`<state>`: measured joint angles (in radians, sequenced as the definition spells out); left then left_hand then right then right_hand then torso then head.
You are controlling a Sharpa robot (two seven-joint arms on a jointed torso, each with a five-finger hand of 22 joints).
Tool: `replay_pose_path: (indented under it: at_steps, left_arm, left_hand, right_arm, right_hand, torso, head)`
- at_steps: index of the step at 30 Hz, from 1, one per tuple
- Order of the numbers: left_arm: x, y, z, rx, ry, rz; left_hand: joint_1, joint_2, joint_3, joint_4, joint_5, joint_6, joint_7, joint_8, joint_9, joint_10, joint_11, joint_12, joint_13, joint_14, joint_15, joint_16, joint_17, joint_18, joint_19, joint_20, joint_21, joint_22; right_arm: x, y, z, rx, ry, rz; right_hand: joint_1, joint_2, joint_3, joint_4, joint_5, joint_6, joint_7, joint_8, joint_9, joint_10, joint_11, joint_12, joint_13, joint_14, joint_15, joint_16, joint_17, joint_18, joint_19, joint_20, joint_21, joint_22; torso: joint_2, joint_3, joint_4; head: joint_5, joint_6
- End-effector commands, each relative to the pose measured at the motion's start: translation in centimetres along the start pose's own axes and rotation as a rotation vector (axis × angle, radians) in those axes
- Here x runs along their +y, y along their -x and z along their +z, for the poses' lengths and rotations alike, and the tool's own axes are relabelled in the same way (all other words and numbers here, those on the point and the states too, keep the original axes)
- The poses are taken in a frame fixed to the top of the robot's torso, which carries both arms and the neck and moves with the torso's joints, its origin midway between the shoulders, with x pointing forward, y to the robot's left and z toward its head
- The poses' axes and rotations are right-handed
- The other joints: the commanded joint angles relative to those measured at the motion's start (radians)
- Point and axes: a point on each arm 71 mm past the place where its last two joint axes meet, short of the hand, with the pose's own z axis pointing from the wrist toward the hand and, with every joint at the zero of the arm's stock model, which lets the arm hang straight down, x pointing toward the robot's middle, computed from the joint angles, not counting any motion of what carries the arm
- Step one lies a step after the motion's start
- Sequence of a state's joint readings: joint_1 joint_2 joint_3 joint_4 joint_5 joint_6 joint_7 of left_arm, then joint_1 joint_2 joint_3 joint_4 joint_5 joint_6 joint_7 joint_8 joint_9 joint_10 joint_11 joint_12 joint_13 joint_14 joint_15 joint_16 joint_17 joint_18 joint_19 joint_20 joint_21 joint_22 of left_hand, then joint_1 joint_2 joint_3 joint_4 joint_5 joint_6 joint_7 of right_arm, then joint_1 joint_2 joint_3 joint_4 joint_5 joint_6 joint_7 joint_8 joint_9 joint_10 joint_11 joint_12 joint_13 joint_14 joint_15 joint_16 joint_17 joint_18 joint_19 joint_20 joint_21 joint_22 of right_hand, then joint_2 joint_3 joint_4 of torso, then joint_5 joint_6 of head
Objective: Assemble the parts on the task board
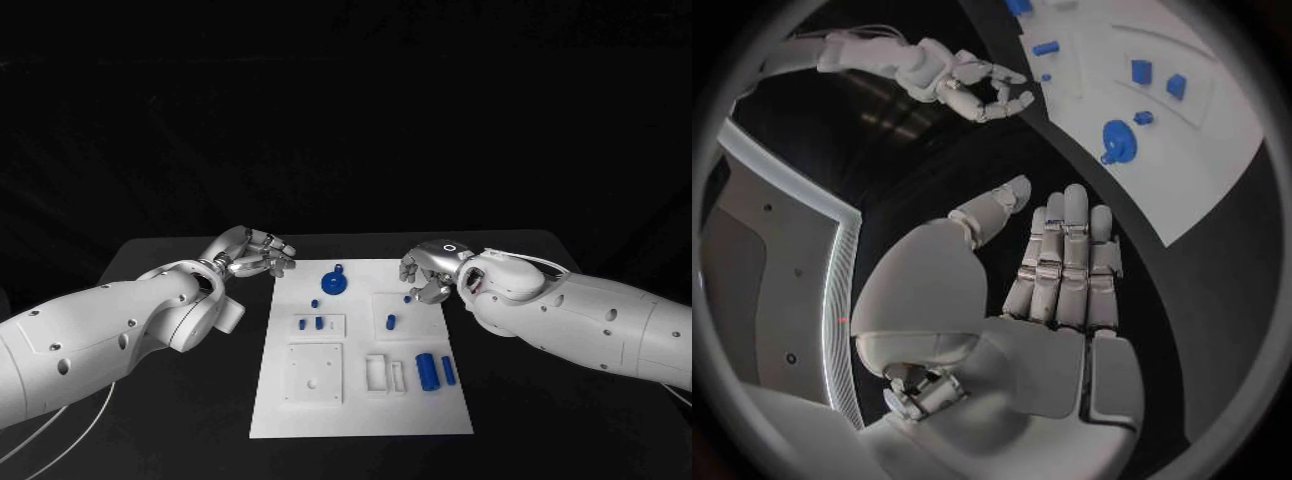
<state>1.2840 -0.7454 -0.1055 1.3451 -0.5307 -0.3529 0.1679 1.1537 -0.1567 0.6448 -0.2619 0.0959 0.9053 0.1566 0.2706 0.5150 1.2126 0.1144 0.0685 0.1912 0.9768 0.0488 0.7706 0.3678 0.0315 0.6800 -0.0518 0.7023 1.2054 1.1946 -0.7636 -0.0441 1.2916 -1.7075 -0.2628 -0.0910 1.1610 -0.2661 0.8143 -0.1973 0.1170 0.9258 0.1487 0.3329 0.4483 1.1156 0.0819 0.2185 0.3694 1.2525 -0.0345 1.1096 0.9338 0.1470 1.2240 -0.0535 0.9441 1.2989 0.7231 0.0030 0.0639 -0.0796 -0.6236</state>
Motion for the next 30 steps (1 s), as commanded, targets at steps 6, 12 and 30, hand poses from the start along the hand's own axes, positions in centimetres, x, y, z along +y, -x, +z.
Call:
replay_pose_path:
  at_steps: [6, 12, 30]
  left_arm:
    - [-0.5, -0.2, -0.9, 0.007, -0.002, -0.239]
    - [-0.7, -0.4, -1.0, 0.015, -0.013, -0.260]
    - [-0.7, -0.4, -1.1, 0.018, -0.015, -0.290]
  left_hand:
    - [-0.010, 0.009, -0.011, 0.002, -0.003, -0.011, 0.001, 0.010, 0.001, -0.011, 0.005, 0.002, -0.005, -0.032, 0.030, -0.089, -0.007, -0.013, -0.041, 0.028, -0.035, -0.002]
    - [-0.009, 0.013, -0.014, 0.003, -0.003, -0.016, 0.003, 0.012, 0.000, -0.015, 0.007, 0.002, -0.008, -0.039, 0.042, -0.135, -0.002, 0.000, -0.035, 0.040, -0.039, 0.003]
    - [-0.014, 0.017, -0.019, 0.005, -0.003, -0.019, 0.003, 0.015, -0.001, -0.017, 0.008, 0.002, -0.009, -0.043, 0.050, -0.164, 0.005, 0.008, -0.034, 0.048, -0.044, 0.007]
  right_arm:
    - [-0.1, -1.3, 0.1, 0.045, -0.023, -0.099]
    - [0.4, -2.5, 0.3, 0.058, -0.018, -0.101]
    - [0.9, -3.5, 0.8, 0.073, -0.016, -0.110]
  right_hand:
    - [-0.005, -0.019, 0.004, 0.012, -0.017, 0.002, 0.003, 0.002, -0.001, 0.013, 0.000, -0.018, -0.012, 0.004, 0.004, 0.005, -0.004, 0.115, 0.008, 0.003, -0.008, 0.003]
    - [-0.008, -0.020, 0.006, 0.019, -0.026, 0.002, 0.003, 0.001, -0.002, 0.017, 0.001, -0.026, -0.019, 0.004, 0.005, 0.006, -0.006, 0.115, 0.009, 0.003, -0.010, 0.003]
    - [-0.008, -0.009, 0.022, 0.037, -0.050, 0.010, 0.000, 0.003, -0.003, 0.039, -0.002, -0.040, -0.033, 0.005, 0.002, 0.009, -0.012, 0.115, 0.013, 0.003, -0.015, 0.005]
  torso:
    - [-0.004, -0.0030, 0.0034]
    - [-0.002, -0.0026, 0.0024]
    - [-0.002, 0.0000, 0.0005]
  head:
    - [-0.001, 0.000]
    - [0.003, -0.001]
    - [0.008, -0.007]
